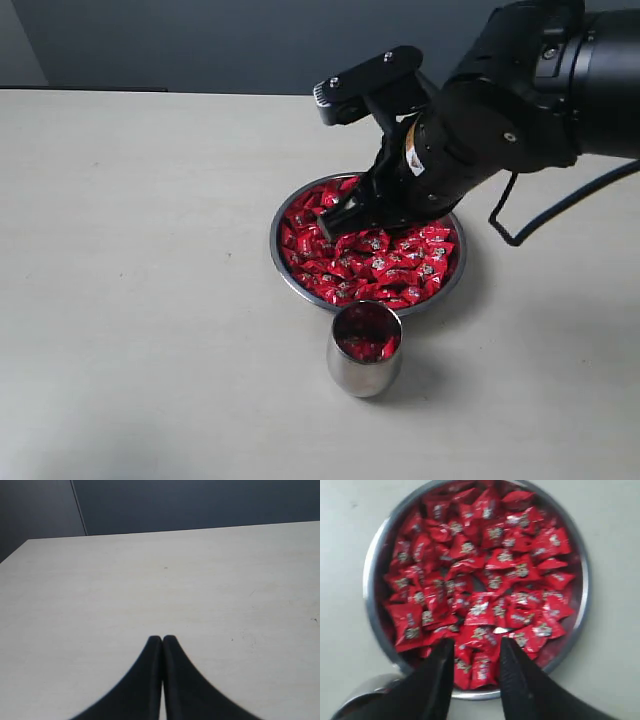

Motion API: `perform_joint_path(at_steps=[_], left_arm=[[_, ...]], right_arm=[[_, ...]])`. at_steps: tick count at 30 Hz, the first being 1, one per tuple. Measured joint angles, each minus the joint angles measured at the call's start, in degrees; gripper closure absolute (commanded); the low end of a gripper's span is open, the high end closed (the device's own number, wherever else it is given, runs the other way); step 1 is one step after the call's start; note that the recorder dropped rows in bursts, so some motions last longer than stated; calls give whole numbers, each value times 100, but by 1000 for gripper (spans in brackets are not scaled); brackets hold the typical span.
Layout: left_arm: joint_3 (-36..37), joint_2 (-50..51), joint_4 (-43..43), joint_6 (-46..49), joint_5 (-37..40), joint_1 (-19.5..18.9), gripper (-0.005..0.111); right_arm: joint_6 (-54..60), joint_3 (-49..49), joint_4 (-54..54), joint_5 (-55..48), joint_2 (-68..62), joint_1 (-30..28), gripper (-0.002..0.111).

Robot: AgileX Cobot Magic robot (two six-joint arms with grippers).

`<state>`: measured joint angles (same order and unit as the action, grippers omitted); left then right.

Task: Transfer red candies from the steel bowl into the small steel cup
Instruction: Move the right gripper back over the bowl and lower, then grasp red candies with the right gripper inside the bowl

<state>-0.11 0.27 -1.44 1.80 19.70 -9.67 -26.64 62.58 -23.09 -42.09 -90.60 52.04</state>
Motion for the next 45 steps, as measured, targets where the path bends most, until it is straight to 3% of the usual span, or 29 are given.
perform_joint_path(at_steps=[4, 9, 17, 21, 29, 38, 43, 45], left_arm=[[0, 0, 0, 0, 0, 0, 106], [0, 0, 0, 0, 0, 0, 106], [0, 0, 0, 0, 0, 0, 106], [0, 0, 0, 0, 0, 0, 106], [0, 0, 0, 0, 0, 0, 106], [0, 0, 0, 0, 0, 0, 106], [0, 0, 0, 0, 0, 0, 106], [0, 0, 0, 0, 0, 0, 106]], right_arm=[[-519, 14, -421, -129, 0, -255, 77], [-536, 14, -297, -142, -134, -979, 77], [1461, 14, 2309, -80, -756, -1905, 77], [1949, 133, 3010, -77, -1041, -1949, 77], [2413, 831, 3442, -631, -1587, -1971, 77], [2827, 946, 3708, -672, -2005, -1971, 77], [3030, 946, 3718, -673, -2052, -1971, 58], [3058, 946, 3718, -629, -2052, -1971, 59]])
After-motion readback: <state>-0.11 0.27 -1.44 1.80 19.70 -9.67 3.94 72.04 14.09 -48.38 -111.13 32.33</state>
